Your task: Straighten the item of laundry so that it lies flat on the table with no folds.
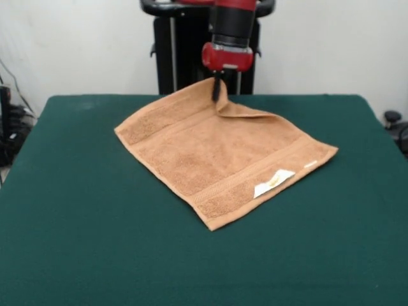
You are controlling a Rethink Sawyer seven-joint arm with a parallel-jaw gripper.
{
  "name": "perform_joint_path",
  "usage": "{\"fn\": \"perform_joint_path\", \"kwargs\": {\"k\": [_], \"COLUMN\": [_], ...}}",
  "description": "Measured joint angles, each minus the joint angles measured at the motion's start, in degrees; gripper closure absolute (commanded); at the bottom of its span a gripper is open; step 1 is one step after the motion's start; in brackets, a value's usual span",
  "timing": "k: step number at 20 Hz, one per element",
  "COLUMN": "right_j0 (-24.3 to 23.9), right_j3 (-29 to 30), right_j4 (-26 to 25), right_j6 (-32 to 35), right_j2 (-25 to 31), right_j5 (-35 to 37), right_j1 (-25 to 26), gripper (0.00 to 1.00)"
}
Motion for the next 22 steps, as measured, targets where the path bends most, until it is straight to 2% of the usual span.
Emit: {"fn": "perform_joint_path", "kwargs": {"k": [1, 3, 6, 16, 22], "right_j0": [2.06, 3.57, 4.16, 1.12, -3.09], "right_j3": [-0.02, -0.03, -0.05, -0.71, -2.58], "right_j4": [2.80, 5.15, 6.80, 6.05, 2.32], "right_j6": [0.00, 0.00, 0.00, 0.00, 0.00], "right_j2": [-1.94, -3.57, -5.33, -7.16, -7.15], "right_j5": [-1.50, -3.10, -5.27, -6.23, -6.25], "right_j1": [1.82, 3.78, 6.67, 10.35, 11.17], "gripper": [1.00, 1.00, 1.00, 1.00, 1.00]}}
